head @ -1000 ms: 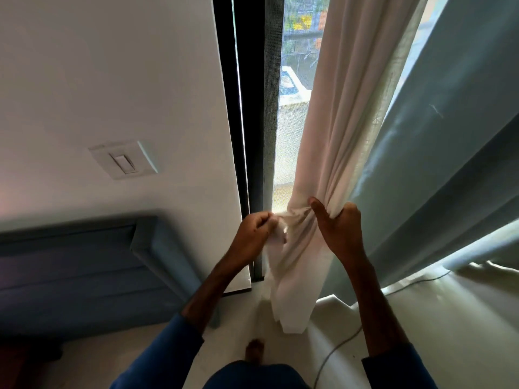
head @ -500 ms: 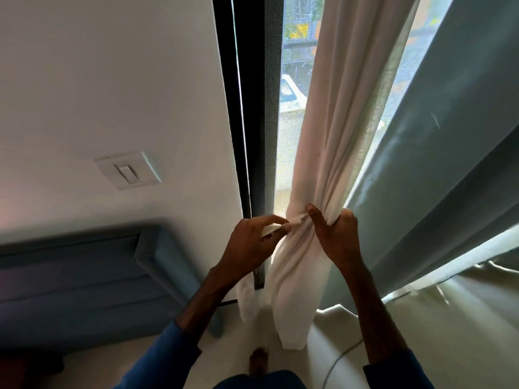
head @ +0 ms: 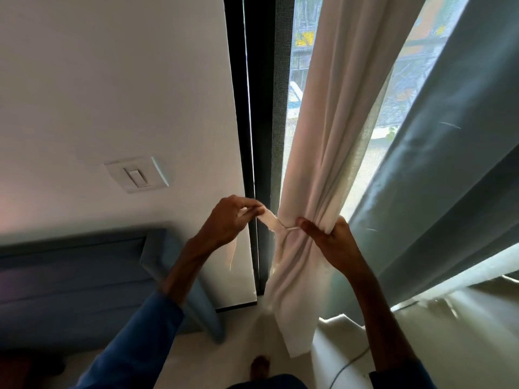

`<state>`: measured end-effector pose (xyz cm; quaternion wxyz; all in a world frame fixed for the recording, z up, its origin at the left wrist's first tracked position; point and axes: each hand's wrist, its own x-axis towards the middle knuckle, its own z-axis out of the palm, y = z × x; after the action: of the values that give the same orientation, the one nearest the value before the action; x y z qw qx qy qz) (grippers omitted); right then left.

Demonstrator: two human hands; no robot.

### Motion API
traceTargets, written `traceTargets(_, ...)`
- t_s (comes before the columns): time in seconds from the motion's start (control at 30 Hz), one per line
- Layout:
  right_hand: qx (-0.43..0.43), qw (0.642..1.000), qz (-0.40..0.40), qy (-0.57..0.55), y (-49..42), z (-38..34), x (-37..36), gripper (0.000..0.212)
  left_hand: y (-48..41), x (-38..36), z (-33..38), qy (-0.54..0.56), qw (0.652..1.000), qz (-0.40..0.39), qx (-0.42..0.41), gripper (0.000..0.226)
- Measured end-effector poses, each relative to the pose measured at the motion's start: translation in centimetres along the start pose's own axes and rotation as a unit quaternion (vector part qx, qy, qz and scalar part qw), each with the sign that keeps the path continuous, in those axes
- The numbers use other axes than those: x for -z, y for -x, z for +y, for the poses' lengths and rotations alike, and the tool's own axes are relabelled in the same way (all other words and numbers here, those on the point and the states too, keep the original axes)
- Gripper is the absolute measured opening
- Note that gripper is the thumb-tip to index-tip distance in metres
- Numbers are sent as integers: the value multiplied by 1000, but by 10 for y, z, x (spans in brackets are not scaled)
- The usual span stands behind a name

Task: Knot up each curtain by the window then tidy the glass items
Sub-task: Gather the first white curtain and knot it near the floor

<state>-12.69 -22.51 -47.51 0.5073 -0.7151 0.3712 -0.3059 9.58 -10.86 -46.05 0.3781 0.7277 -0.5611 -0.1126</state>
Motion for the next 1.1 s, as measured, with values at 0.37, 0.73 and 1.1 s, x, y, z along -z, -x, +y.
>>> traceTargets(0.37,-31,994,-41,-93,8,1,-3,15,-14,-46,43,135,990,-34,21,21)
traceTargets(0.73,-46,994,16,-102,-1,19,-1,94,-17,-45,59,262,948,-113,141,14)
traceTargets(1.1,-25,996,-21,-80,-5,10,-7,62,-10,-75,88,95,985,89,117,70)
